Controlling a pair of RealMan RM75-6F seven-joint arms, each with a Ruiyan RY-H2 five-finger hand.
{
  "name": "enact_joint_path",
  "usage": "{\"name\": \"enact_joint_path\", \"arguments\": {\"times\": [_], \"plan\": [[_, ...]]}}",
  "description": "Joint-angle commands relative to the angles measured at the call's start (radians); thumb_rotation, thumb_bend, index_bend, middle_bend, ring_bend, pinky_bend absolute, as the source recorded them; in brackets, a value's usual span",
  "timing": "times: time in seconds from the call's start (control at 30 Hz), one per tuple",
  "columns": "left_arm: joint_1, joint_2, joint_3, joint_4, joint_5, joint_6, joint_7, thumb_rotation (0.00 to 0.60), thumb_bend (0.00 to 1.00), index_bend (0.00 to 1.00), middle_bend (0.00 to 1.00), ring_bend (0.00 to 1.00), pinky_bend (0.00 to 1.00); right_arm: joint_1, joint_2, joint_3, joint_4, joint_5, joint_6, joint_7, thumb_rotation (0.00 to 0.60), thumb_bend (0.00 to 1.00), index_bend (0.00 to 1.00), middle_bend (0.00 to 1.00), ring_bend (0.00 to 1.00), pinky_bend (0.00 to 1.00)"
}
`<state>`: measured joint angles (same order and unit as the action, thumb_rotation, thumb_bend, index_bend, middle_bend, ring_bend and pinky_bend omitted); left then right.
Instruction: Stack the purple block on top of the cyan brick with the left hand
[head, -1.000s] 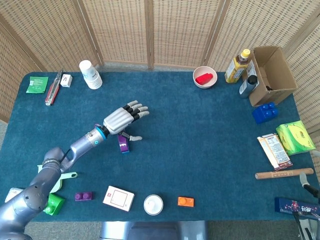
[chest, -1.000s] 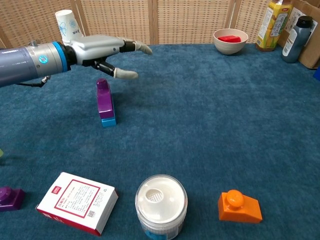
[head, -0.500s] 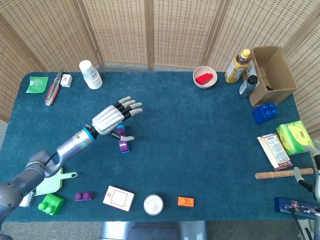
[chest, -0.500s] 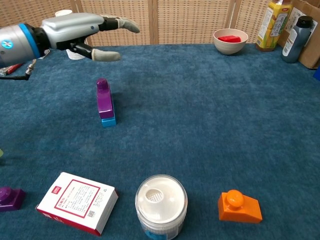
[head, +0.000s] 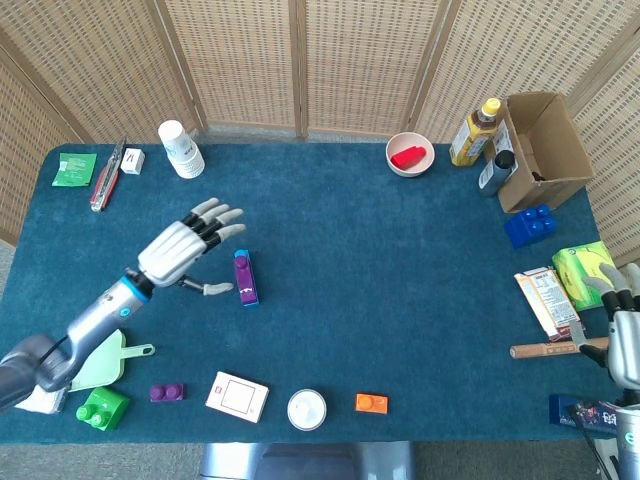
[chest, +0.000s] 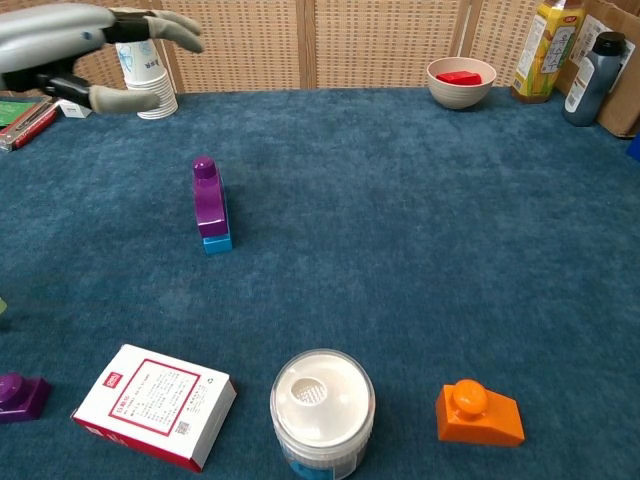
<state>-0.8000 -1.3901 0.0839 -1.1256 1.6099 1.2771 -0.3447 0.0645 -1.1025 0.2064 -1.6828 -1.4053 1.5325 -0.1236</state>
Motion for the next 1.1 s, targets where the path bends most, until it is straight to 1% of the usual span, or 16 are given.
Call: {"name": "enact_joint_path", "arguments": {"times": [0.03, 0.23, 0.3, 0.43, 0.6, 0.8, 0.93, 1.03, 1.1], "plan": [[0.112, 0.148, 0.003, -0.226, -0.069, 0.052, 0.151, 0.134, 0.23, 0.16, 0.04, 0.00, 0.00, 0.010, 0.002, -0.004, 0.002, -0.002, -0.012, -0.013, 0.600, 0.28, 0.26, 0.18, 0.00, 0.15], [0.211, 0.246, 0.023, -0.379, -0.092, 0.115, 0.276, 0.139, 0.23, 0.17, 0.05, 0.00, 0.00, 0.024, 0.000, -0.010, 0.007, -0.003, -0.027, -0.039, 0.600, 0.28, 0.27, 0.18, 0.00, 0.15], [0.268, 0.283, 0.036, -0.433, -0.097, 0.171, 0.313, 0.145, 0.23, 0.17, 0.05, 0.00, 0.00, 0.028, -0.003, -0.015, 0.012, -0.004, -0.033, -0.045, 0.600, 0.28, 0.27, 0.18, 0.00, 0.15], [0.352, 0.328, 0.055, -0.500, -0.100, 0.233, 0.368, 0.145, 0.23, 0.18, 0.06, 0.00, 0.00, 0.035, -0.006, -0.022, 0.021, -0.012, -0.038, -0.040, 0.600, 0.28, 0.27, 0.18, 0.00, 0.15], [0.440, 0.359, 0.074, -0.551, -0.099, 0.280, 0.404, 0.150, 0.23, 0.18, 0.06, 0.00, 0.00, 0.042, -0.009, -0.032, 0.035, -0.027, -0.041, -0.044, 0.600, 0.28, 0.27, 0.18, 0.00, 0.15], [0.538, 0.372, 0.090, -0.578, -0.090, 0.339, 0.438, 0.177, 0.23, 0.19, 0.06, 0.00, 0.00, 0.049, -0.007, -0.048, 0.038, -0.033, -0.059, -0.036, 0.600, 0.28, 0.28, 0.18, 0.00, 0.15], [0.604, 0.380, 0.097, -0.594, -0.091, 0.380, 0.435, 0.211, 0.23, 0.20, 0.07, 0.00, 0.00, 0.054, -0.010, -0.059, 0.043, -0.048, -0.066, -0.023, 0.600, 0.28, 0.29, 0.18, 0.00, 0.15], [0.646, 0.381, 0.097, -0.595, -0.089, 0.405, 0.430, 0.274, 0.23, 0.22, 0.08, 0.00, 0.00, 0.062, -0.014, -0.066, 0.052, -0.059, -0.077, -0.011, 0.600, 0.28, 0.30, 0.18, 0.00, 0.15], [0.666, 0.378, 0.094, -0.594, -0.090, 0.414, 0.425, 0.294, 0.23, 0.23, 0.09, 0.00, 0.00, 0.067, -0.016, -0.071, 0.056, -0.066, -0.084, -0.007, 0.600, 0.28, 0.30, 0.18, 0.00, 0.15]]}}
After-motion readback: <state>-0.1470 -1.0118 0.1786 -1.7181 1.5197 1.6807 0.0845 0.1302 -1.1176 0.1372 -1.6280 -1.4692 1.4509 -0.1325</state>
